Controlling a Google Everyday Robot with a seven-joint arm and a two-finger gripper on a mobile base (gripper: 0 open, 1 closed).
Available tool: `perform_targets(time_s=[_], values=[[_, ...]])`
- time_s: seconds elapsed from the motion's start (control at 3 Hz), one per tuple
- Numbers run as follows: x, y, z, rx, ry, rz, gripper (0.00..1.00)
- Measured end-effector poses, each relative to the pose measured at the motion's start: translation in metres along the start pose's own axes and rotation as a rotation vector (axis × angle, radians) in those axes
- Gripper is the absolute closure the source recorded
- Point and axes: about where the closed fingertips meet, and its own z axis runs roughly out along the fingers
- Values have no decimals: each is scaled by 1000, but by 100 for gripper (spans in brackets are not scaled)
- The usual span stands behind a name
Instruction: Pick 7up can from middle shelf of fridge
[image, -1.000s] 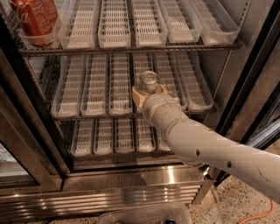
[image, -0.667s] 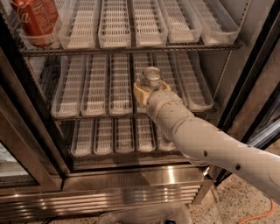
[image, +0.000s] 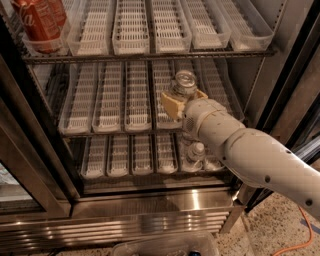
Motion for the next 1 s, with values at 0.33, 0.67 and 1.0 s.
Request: perform_targets(time_s=[0.33,0.67,1.0], values=[[-8,6,-20,-42,15,2,100],[-15,15,-37,-83,34,12,100],[-15,27,-52,-127,63,32,100]])
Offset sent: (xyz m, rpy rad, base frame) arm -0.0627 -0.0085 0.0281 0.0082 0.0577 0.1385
